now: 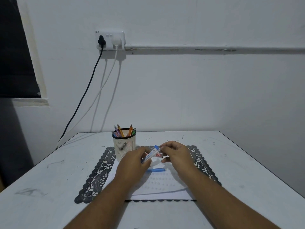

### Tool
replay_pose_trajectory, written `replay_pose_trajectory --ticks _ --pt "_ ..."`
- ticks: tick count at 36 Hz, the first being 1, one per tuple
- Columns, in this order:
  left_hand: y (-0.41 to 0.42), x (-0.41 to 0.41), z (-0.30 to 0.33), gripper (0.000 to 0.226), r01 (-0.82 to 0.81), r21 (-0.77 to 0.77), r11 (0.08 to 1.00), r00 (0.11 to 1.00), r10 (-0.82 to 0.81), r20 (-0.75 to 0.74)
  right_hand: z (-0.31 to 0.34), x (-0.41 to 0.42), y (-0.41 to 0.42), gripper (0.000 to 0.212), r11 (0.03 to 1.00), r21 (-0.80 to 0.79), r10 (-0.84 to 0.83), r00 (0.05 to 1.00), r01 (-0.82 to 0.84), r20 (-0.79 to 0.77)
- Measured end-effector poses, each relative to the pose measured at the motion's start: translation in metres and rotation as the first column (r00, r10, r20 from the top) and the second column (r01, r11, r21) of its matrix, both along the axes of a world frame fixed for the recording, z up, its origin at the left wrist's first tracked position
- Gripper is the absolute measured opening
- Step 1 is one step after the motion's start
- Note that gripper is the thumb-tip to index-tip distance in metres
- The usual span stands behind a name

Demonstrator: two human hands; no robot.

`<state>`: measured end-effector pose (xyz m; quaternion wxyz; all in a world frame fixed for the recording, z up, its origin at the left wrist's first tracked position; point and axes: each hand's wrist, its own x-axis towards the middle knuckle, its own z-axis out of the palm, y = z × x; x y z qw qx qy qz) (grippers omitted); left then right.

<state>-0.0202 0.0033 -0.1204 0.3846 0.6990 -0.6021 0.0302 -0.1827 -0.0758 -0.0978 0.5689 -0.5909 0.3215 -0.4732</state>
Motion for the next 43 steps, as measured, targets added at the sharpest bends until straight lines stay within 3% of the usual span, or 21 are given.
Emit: replay_pose_trajectory --ticks 15,23,32,43 --pt "0.0004 0.0045 0.0005 0.029 0.075 -0.102 0.992 0.997 -0.077 -0.011 -0.0067 -0.0015 -0.0037 0.01 0.95 0.292 0.088 0.992 -0.111 0.091" --pt "0.0047 -0.0018 0.0053 0.027 0.203 -0.189 0.961 0.944 -0.243 -0.223 -0.0078 -0.0001 -0.0037 0.012 0.887 0.423 0.127 0.979 -0.184 0.161" --pt "0.0084 -0.0024 0.0081 0.021 0.22 -0.224 0.949 0.855 -0.298 -0.425 -0.0095 0.0027 -0.0028 0.014 0.857 0.463 0.16 0.97 -0.229 0.183" --pt "0.0089 -0.0037 0.0085 0.017 0.169 -0.239 0.956 0.826 -0.27 -0.494 -0.0091 0.0031 -0.0021 0.013 0.845 0.482 0.137 0.966 -0.229 0.219"
